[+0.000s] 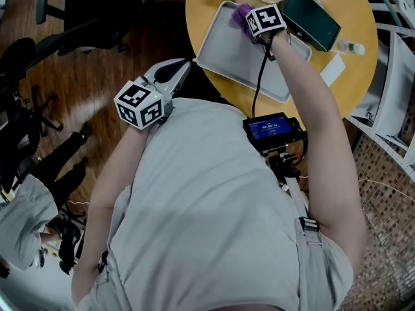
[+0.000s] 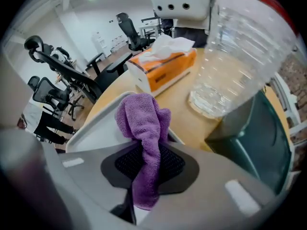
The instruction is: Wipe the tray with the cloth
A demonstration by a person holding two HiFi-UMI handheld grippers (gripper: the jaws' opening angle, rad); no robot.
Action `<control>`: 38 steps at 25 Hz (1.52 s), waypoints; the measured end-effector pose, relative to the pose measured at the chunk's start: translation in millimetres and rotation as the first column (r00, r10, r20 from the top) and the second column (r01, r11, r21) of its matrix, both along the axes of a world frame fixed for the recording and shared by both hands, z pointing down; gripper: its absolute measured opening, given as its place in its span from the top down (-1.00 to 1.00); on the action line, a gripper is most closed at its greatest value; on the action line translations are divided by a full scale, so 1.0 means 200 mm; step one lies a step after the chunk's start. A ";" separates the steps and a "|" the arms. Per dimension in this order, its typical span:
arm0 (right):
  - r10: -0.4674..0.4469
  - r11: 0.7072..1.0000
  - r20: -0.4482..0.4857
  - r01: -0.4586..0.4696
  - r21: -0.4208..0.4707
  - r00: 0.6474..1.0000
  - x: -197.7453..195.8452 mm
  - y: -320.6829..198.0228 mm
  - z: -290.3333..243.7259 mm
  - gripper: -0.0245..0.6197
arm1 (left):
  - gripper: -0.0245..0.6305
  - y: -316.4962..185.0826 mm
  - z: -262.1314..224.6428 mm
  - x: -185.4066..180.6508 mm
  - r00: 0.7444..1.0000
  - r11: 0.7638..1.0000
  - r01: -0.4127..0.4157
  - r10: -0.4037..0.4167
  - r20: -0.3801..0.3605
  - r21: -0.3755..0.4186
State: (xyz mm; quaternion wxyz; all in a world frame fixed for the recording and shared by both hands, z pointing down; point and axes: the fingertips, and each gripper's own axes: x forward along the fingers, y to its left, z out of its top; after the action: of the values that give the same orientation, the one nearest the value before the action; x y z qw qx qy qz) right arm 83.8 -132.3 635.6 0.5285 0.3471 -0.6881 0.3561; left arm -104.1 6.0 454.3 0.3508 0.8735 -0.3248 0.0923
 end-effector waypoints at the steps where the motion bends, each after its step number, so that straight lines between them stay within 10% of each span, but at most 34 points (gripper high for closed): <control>1: 0.019 1.000 -0.002 -0.019 -0.001 1.000 0.06 0.01 0.00 0.69 | 0.93 -0.01 0.00 0.03 1.000 1.000 -0.018 0.018 -0.001 0.000; 19: 0.384 0.923 -0.095 -0.385 -0.002 0.919 0.99 0.36 0.04 0.69 | 0.93 -0.06 -0.01 0.35 0.977 0.977 -0.211 0.211 -0.008 0.009; 38: 0.306 0.950 -0.056 -0.308 -0.050 0.950 0.64 0.41 0.04 0.70 | 0.93 -0.03 0.02 0.24 0.991 0.991 -0.131 0.131 -0.036 -0.001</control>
State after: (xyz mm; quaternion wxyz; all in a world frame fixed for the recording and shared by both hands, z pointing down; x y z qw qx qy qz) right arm 211.3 -49.5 643.6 0.4928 0.4429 -0.6022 0.4453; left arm -55.1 -0.8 457.8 0.3515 0.8938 -0.2601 0.0999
